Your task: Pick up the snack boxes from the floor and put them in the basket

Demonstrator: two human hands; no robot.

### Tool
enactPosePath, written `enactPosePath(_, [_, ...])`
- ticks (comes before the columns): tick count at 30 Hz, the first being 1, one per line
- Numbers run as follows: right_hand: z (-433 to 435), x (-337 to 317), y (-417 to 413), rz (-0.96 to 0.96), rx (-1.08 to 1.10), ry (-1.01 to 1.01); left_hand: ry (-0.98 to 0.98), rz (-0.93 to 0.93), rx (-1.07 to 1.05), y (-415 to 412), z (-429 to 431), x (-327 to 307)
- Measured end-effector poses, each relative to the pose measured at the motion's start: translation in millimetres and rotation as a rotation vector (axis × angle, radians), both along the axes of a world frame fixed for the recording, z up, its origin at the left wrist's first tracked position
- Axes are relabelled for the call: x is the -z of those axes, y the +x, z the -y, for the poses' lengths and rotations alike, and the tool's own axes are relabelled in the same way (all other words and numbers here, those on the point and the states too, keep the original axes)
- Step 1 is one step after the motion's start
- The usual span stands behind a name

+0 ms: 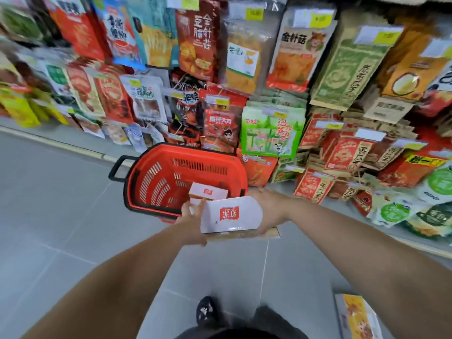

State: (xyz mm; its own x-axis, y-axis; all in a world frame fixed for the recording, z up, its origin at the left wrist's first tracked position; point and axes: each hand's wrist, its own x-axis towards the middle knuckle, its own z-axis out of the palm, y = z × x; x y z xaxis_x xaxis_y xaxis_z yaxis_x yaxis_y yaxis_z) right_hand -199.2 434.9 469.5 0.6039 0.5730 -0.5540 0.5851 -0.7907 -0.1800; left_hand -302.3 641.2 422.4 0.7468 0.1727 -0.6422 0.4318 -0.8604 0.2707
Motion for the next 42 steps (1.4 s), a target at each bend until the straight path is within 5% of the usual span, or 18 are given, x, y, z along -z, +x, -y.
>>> enactPosePath(13, [-135.0, 51.1, 135.6, -0.059, -0.011, -0.003, 0.155, 0.085, 0.031, 111.2, -129.0, 7.8])
enactPosePath(18, [-191.7, 91.9, 199.9, -0.115, 0.449, 0.173, 0.064, -0.058, -0.294, 164.6, -171.9, 27.0])
enactPosePath(22, [-243.0, 121.0, 215.3, -0.565, 0.925, 0.244, 0.003, -0.136, -0.495, 192.6, -208.9, 52.2])
enactPosePath(27, [-309.3, 180.9, 206.4, -0.824, 1.074, 0.228, -0.008, -0.258, -0.616, 229.9, -236.5, 96.3])
enactPosePath(42, [-414.2, 360.8, 226.5, -0.869, 1.220, 0.274, 0.086, -0.432, -0.164, 291.5, -327.4, 289.1])
